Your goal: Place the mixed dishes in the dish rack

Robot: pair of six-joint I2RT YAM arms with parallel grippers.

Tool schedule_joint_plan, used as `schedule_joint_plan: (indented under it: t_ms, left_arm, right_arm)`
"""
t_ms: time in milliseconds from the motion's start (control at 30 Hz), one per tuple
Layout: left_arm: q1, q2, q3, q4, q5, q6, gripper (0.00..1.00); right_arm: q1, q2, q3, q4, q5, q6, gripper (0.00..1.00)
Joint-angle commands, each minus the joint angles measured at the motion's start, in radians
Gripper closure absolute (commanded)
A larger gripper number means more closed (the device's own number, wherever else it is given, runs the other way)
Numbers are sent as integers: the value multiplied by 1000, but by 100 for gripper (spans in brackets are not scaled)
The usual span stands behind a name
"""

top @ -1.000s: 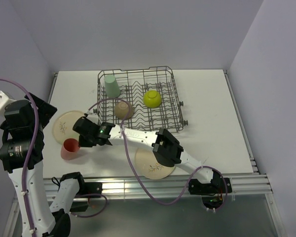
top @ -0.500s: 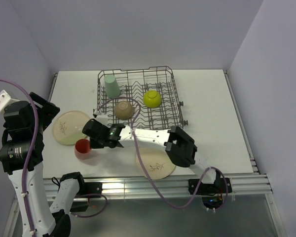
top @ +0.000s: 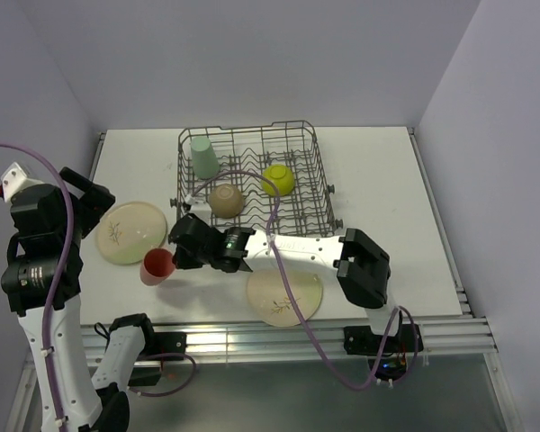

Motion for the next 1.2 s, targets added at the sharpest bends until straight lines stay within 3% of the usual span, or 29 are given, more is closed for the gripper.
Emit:
schedule_joint_plan:
  t_ms: [0, 500, 600, 800, 900, 933, 967, 1033, 1167]
  left_arm:
    - [5, -2, 2, 50, 5, 22, 1]
    - [5, 43, -73, 117, 185, 69, 1]
    - [5, 53, -112, 165, 344, 91, 1]
    - [5, 95, -252, 326, 801, 67, 1]
    - [5, 110, -368, 516, 1063, -19, 1]
    - [3, 113, -405, 661, 1128, -57, 1]
    - [3, 112, -444, 749, 1235, -163, 1]
    - [3, 106, -554, 1007, 1300, -339, 1]
    - [-21, 121, -652, 1295, 1390, -522, 1]
  right_arm:
    - [-4, -110, -47, 49, 32, -17, 100]
    - [-16, -455, -231, 16, 55, -60, 100]
    - [-49, -561, -286, 13, 50, -76, 100]
    - [-175, -768, -395, -10, -14, -106, 100]
    - [-260, -848, -438, -35, -60, -122, 100]
    - [-283, -891, -449, -35, -80, -127, 100]
    - [-327, -911, -473, -35, -110, -130, 100]
    - [-364, -965, -488, -47, -135, -139, 100]
    - [-460, -1020, -519, -50, -222, -153, 100]
